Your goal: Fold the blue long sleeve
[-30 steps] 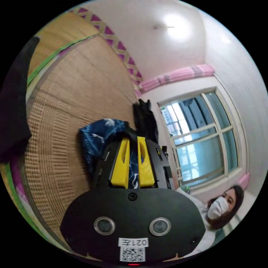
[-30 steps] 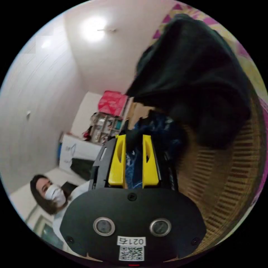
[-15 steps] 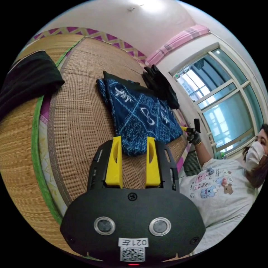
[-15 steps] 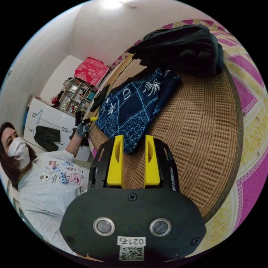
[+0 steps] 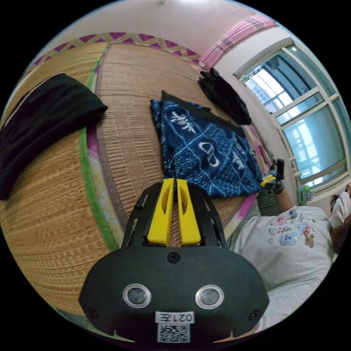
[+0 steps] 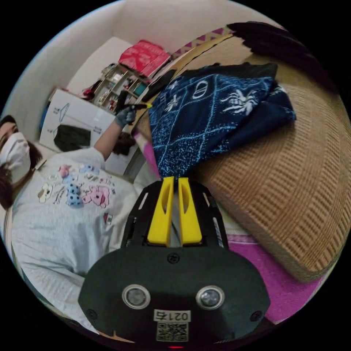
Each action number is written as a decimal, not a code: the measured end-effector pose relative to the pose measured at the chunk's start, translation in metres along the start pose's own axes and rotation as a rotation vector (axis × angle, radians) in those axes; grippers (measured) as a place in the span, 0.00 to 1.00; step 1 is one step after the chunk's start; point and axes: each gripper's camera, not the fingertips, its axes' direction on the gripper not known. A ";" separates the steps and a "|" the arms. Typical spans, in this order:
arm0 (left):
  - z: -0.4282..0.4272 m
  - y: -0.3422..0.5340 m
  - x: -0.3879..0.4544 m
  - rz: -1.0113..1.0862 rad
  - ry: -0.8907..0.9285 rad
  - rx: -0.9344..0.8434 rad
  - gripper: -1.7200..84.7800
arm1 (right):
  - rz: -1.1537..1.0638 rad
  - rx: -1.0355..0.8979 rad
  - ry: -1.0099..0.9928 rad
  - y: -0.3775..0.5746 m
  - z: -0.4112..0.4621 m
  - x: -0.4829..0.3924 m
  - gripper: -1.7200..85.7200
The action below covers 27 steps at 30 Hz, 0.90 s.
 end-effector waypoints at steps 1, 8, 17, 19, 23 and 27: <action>0.002 0.008 0.001 -0.023 -0.042 0.018 0.02 | -0.010 -0.013 0.004 0.001 0.002 -0.004 0.07; 0.012 0.071 0.106 0.005 0.182 0.357 0.12 | 0.070 0.296 0.232 -0.029 -0.080 0.038 0.15; 0.157 0.090 0.209 -0.239 0.615 0.134 0.17 | 0.162 0.205 0.203 -0.128 -0.079 0.119 0.16; 0.173 0.089 0.213 -0.306 0.638 0.099 0.18 | 0.167 0.184 0.205 -0.135 -0.074 0.123 0.16; 0.188 0.087 0.217 -0.380 0.668 0.088 0.17 | 0.180 0.135 0.166 -0.144 -0.065 0.134 0.17; 0.194 0.085 0.221 -0.417 0.690 0.080 0.17 | 0.197 0.100 0.073 -0.155 -0.065 0.155 0.17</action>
